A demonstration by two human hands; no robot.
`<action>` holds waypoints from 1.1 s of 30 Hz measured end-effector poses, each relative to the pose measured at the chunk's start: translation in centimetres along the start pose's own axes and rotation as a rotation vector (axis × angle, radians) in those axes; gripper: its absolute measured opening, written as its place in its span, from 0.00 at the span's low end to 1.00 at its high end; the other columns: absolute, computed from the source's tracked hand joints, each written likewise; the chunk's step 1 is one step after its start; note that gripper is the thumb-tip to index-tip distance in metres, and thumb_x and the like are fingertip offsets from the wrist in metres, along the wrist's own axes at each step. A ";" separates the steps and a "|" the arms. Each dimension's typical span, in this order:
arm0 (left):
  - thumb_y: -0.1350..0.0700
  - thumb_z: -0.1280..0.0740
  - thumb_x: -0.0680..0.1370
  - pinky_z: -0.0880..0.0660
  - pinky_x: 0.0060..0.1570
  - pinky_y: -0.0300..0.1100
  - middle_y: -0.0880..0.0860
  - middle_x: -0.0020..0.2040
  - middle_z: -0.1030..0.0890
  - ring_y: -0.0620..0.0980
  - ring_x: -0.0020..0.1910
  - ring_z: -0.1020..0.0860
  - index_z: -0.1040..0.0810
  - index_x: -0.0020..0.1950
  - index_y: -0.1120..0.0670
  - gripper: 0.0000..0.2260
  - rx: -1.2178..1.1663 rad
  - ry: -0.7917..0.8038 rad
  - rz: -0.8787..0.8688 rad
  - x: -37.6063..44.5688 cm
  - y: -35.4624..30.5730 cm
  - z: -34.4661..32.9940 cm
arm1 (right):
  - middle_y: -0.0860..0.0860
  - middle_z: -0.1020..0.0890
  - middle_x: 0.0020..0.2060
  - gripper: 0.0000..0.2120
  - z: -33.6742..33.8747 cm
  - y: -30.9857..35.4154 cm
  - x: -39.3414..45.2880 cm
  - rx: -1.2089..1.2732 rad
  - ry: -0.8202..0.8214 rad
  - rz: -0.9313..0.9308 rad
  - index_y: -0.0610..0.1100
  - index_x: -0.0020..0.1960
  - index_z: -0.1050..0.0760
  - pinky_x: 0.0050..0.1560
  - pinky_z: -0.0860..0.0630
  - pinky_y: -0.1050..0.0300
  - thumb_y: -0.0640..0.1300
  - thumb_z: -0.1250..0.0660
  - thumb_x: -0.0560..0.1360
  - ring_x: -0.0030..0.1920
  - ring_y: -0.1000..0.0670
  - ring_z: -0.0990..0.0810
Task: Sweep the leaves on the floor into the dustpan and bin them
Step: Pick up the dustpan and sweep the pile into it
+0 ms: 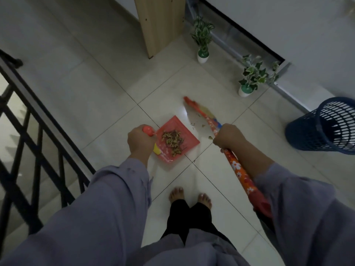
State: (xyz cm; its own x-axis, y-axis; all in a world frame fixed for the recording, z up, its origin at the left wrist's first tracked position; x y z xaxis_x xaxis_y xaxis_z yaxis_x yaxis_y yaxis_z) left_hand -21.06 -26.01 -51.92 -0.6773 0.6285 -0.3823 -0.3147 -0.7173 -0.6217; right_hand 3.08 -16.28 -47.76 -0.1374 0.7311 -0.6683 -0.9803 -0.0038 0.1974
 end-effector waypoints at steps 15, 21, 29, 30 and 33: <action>0.63 0.28 0.67 0.20 0.48 0.49 0.59 0.44 0.15 0.59 0.45 0.18 0.17 0.46 0.57 0.08 0.027 0.023 -0.019 1.5 -3.0 -2.2 | 0.47 0.18 0.31 0.10 4.5 -1.3 -1.0 0.215 0.121 -0.066 0.34 0.49 0.20 0.30 0.22 0.61 0.39 0.32 0.71 0.21 0.54 0.22; 0.62 0.28 0.67 0.20 0.47 0.48 0.57 0.43 0.15 0.58 0.44 0.18 0.17 0.44 0.56 0.07 0.022 0.030 -0.035 2.3 -3.4 -2.2 | 0.44 0.18 0.37 0.09 1.3 -0.1 -0.3 0.223 0.131 -0.081 0.34 0.50 0.22 0.30 0.23 0.62 0.38 0.34 0.72 0.27 0.49 0.19; 0.60 0.26 0.66 0.20 0.50 0.48 0.56 0.43 0.15 0.57 0.46 0.18 0.16 0.46 0.55 0.09 0.000 0.031 -0.025 3.0 -4.0 0.8 | 0.47 0.19 0.30 0.12 3.5 0.4 -2.7 0.269 0.255 -0.046 0.34 0.51 0.19 0.20 0.30 0.67 0.40 0.29 0.71 0.21 0.55 0.23; 0.60 0.26 0.65 0.20 0.49 0.47 0.56 0.43 0.15 0.57 0.45 0.18 0.16 0.45 0.55 0.09 0.005 0.024 -0.032 3.2 -4.2 1.4 | 0.46 0.18 0.31 0.12 4.4 0.3 -2.8 0.275 0.240 -0.048 0.34 0.52 0.19 0.20 0.30 0.67 0.40 0.29 0.72 0.22 0.54 0.23; 0.61 0.27 0.65 0.21 0.47 0.44 0.54 0.40 0.16 0.57 0.45 0.18 0.16 0.44 0.54 0.09 0.026 0.000 -0.040 3.6 -4.7 3.2 | 0.46 0.18 0.32 0.13 6.6 0.4 -2.4 0.290 0.184 -0.060 0.33 0.52 0.20 0.21 0.29 0.65 0.40 0.29 0.72 0.23 0.53 0.23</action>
State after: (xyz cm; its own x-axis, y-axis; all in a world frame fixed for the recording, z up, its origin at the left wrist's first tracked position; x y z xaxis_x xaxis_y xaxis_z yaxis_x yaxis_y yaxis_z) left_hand -24.14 -21.39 -48.18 -0.6638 0.6569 -0.3575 -0.3589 -0.6992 -0.6183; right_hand 3.94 -13.53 -41.36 -0.1295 0.5889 -0.7978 -0.9100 0.2490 0.3314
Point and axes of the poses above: each hand's wrist, its own x-axis towards the middle knuckle, its own z-axis out of the back of the hand, y = z × x, the point moved 3 cm from there along x, towards the middle knuckle
